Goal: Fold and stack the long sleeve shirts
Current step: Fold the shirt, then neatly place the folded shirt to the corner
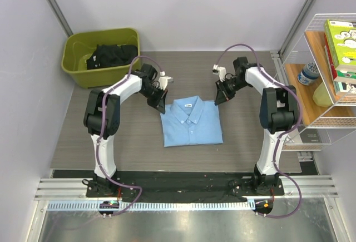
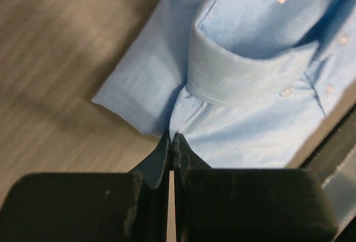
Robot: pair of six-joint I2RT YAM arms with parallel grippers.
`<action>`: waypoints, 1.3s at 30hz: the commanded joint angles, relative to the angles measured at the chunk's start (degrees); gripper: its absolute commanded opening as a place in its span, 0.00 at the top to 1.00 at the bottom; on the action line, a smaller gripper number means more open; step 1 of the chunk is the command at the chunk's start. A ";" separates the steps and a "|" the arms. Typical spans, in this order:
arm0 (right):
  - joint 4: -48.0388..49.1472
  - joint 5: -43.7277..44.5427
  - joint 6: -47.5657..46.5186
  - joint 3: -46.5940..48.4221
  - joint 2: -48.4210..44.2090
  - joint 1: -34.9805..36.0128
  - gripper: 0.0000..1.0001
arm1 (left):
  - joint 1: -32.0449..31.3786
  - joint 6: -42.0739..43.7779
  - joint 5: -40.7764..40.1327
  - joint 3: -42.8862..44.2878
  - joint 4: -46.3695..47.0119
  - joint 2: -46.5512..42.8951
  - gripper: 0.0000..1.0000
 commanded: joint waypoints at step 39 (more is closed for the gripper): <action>23.44 48.08 49.67 -16.72 -14.57 38.81 0.00 | 5.51 -6.74 -28.94 -16.02 2.03 -35.03 0.00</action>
